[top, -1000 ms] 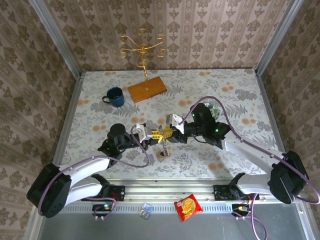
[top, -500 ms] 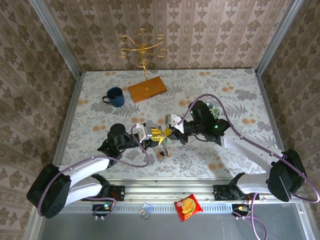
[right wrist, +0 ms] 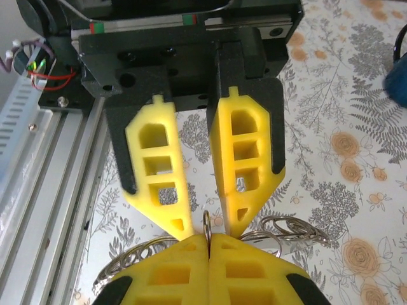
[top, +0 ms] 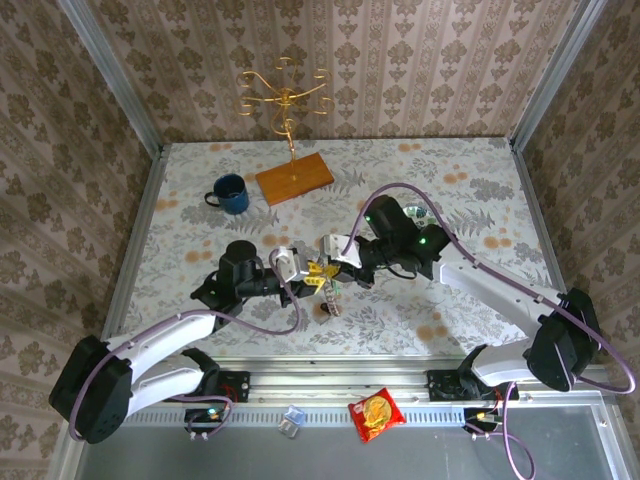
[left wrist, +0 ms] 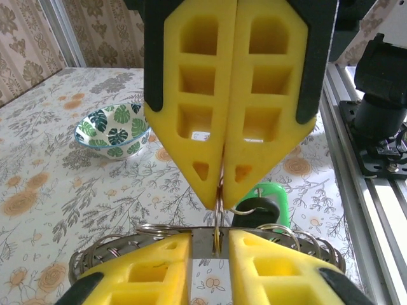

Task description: Put the keys on the keyring

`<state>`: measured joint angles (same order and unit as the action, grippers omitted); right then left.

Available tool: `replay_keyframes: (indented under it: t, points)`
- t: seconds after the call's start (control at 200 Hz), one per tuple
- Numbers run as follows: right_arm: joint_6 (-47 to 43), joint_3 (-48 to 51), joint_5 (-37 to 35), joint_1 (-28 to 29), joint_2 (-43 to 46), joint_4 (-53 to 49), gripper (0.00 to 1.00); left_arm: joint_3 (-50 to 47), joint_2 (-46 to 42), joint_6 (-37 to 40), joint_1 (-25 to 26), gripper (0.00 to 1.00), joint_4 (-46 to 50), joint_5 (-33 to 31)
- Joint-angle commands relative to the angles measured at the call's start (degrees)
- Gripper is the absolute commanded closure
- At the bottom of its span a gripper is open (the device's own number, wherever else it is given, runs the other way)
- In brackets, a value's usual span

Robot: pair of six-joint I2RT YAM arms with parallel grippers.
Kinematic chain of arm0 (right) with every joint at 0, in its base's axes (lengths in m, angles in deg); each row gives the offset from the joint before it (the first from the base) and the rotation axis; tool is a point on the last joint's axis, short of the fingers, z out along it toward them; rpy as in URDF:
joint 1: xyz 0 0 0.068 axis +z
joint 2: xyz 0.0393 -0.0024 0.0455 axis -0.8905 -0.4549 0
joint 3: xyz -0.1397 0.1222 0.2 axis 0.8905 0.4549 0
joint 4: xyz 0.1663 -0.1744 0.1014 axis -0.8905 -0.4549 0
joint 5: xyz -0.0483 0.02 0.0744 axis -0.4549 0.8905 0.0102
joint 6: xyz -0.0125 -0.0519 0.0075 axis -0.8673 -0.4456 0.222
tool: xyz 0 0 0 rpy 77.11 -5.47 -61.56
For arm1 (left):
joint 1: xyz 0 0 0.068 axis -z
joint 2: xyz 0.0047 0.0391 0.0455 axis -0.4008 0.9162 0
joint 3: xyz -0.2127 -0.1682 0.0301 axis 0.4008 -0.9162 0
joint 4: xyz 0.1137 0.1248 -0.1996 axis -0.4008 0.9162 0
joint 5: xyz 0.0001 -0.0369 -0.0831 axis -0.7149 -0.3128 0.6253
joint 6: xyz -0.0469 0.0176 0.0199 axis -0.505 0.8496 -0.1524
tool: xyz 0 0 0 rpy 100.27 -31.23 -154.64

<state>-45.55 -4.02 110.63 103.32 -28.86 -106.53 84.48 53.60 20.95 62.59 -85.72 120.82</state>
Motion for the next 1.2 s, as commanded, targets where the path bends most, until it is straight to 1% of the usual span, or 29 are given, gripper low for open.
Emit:
replay_keyframes:
  t: [0.0,0.11,0.145,0.21,0.255,0.315,0.41,0.485,0.59,0.63,0.79,0.805,0.855,0.89,0.945,1.085,1.195]
  points:
    - [-2.5,-3.0,-0.8,0.8,-0.5,-3.4,1.00,2.8,0.2,1.5,0.2,0.85,1.2,1.5]
    - [-0.5,-2.7,0.4,0.7,-0.3,-2.7,1.00,2.9,0.5,1.7,0.2,0.96,0.2,2.1]
    - [1.1,-1.8,1.5,0.0,0.2,-1.1,0.93,2.7,0.5,1.4,0.2,1.00,-0.4,2.1]
    - [5.5,1.0,4.1,-2.1,1.7,3.9,0.78,2.1,0.6,1.0,0.2,1.00,-1.7,2.3]
    - [8.2,3.3,5.6,-3.2,2.7,7.4,0.71,1.5,0.7,0.6,0.2,1.00,-2.8,2.6]
    - [10.4,5.5,6.5,-3.9,3.5,10.4,0.67,0.7,0.9,-0.2,0.2,1.00,-4.9,2.9]
    - [12.3,6.9,7.3,-4.0,2.9,11.6,0.66,-0.8,1.4,-1.8,0.2,1.00,-9.4,2.9]
    - [14.1,8.4,8.1,-4.0,2.3,14.0,0.69,-1.7,1.8,-3.1,0.2,1.00,-12.5,2.9]
    - [15.8,9.9,8.3,-4.0,2.2,16.9,0.74,-2.2,2.3,-3.9,0.2,1.00,-13.8,3.3]
    - [16.2,10.1,8.4,-4.0,2.3,17.7,0.78,-2.2,2.3,-4.0,0.2,1.00,-13.9,3.4]
    - [15.0,9.8,9.0,-4.0,2.4,16.9,1.00,-2.5,2.1,-4.2,0.2,1.00,-14.4,2.7]
    - [14.7,9.8,9.0,-4.0,2.4,16.6,1.00,-2.5,2.0,-4.2,0.2,0.99,-14.3,2.6]
    - [13.6,9.2,8.9,-4.0,2.5,15.4,1.00,-2.4,1.8,-4.3,0.2,0.89,-13.9,1.5]
    - [12.6,8.7,8.7,-4.0,2.6,14.2,1.00,-2.2,1.4,-3.9,0.2,0.83,-13.0,0.9]
    - [10.8,7.6,8.0,-3.8,2.7,11.8,1.00,-1.3,0.6,-2.6,0.2,0.79,-9.7,0.4]
    - [4.5,3.8,4.8,-3.1,2.2,4.0,1.00,2.2,-0.7,2.1,0.3,0.78,0.2,-0.2]
    - [1.9,0.9,3.0,-2.2,1.1,0.2,1.00,4.5,-0.3,4.6,0.8,0.78,5.2,-0.2]
